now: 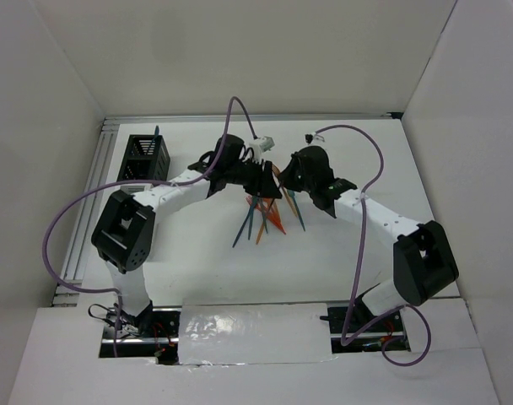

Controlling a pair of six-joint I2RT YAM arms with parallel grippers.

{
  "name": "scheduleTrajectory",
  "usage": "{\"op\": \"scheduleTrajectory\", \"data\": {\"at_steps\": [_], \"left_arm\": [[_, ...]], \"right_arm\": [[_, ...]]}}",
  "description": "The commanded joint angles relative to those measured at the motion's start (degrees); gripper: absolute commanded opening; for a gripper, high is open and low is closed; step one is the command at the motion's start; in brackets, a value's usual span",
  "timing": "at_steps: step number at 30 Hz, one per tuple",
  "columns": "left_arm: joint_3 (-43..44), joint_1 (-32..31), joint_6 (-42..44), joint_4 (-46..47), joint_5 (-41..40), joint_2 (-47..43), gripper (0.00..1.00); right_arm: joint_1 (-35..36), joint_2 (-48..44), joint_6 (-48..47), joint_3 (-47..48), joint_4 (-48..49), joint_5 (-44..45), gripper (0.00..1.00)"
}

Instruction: Sort the eating utensils into containers

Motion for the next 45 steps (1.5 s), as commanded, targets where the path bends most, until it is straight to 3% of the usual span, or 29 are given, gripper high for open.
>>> {"op": "scheduleTrajectory", "data": {"at_steps": [1,6,10,14,17,22,27,37,40,41,42,45], "left_arm": [[2.9,-1.0,-0.2,2.7,0.4,1.8,0.47],[2.2,-0.9,-0.9,3.7,2.2,2.7,0.36],[1.5,-0.9,-1.2,4.2,1.6,2.8,0.22],[1.4,-1.0,-1.3,4.2,0.1,3.1,0.0],[0.8,-1.0,-1.1,6.2,1.0,2.5,0.0],[-0.7,-0.6,-1.7,7.6,2.4,1.6,0.0],[-1.4,1.3,-3.3,7.6,3.9,1.7,0.0],[-0.6,11.4,-0.7,7.8,2.8,-5.4,0.0],[-2.4,19.9,0.5,11.3,2.5,-10.6,0.0],[-3.2,19.4,0.5,12.5,2.5,-11.8,0.0],[-3.8,25.2,0.6,14.1,3.3,-14.1,0.0],[-6.1,34.1,0.7,20.2,5.0,-17.3,0.0]], "right_arm": [[0.8,-1.6,1.7,-1.0,1.7,1.8,0.0],[1.3,-1.7,2.0,-1.0,1.7,2.9,0.0],[1.7,-1.7,1.7,-1.0,1.2,3.5,0.0],[1.9,-2.2,1.5,-1.0,-0.1,4.0,0.02],[1.9,-2.3,2.0,-0.4,-2.8,5.6,0.17],[0.5,-4.3,2.5,-0.4,-5.2,5.6,0.68],[-0.9,-6.7,3.1,-0.4,-9.0,4.3,1.0],[-8.2,-14.0,-4.0,8.6,-14.7,-4.5,1.0],[-9.1,-14.6,-6.0,6.5,-12.3,-5.1,1.0],[-9.7,-14.7,-6.9,5.5,-11.3,-5.1,1.0],[-9.7,-14.7,-7.1,4.5,-9.6,-5.6,1.0],[-9.9,-12.6,-8.2,1.8,-7.5,-7.9,1.0]]}}
